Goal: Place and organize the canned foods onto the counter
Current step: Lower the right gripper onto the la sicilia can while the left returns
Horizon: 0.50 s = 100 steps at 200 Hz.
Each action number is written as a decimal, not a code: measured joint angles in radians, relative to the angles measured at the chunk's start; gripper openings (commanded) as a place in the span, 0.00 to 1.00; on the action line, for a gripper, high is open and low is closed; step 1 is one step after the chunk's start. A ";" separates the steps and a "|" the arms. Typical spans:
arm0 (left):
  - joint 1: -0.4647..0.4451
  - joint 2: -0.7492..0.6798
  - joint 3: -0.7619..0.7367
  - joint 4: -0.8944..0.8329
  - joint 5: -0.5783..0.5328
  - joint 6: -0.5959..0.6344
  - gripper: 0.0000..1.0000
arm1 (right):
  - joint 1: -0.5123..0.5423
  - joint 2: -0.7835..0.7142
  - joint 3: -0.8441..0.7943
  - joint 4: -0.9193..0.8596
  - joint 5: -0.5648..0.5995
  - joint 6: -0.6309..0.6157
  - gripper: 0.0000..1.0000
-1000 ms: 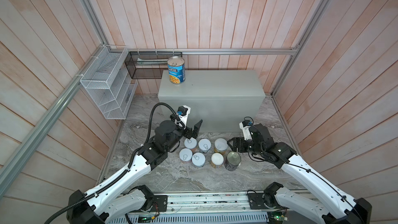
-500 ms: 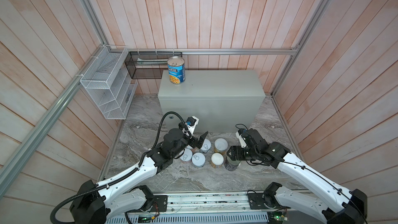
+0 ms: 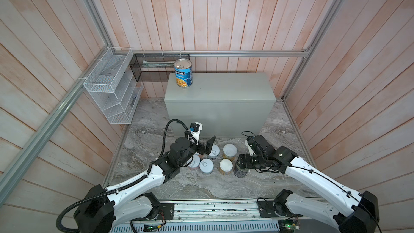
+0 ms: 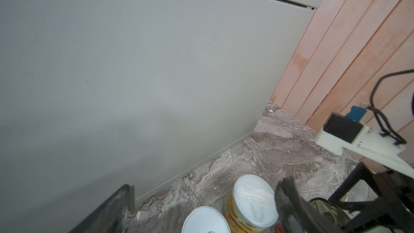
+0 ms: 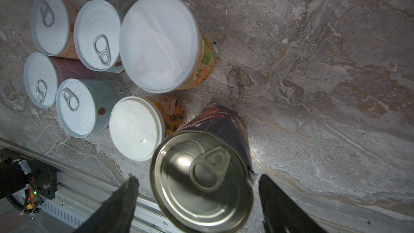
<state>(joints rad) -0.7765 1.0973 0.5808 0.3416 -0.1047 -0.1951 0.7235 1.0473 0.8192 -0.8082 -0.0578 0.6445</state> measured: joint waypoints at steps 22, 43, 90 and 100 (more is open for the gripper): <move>0.000 -0.002 -0.006 0.003 -0.013 -0.016 1.00 | 0.014 0.021 0.001 0.001 -0.001 0.003 0.86; 0.000 -0.002 -0.006 0.002 -0.008 -0.015 1.00 | 0.019 0.040 0.001 0.000 0.001 0.003 0.86; 0.000 -0.002 -0.010 0.016 0.008 -0.015 1.00 | 0.036 0.073 0.010 -0.007 0.024 0.003 0.86; 0.000 -0.002 -0.011 0.016 0.007 -0.015 1.00 | 0.039 0.078 0.013 -0.008 0.029 0.003 0.85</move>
<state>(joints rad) -0.7765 1.0958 0.5701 0.3576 -0.0978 -0.2100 0.7628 1.1255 0.8322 -0.8165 -0.0288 0.6476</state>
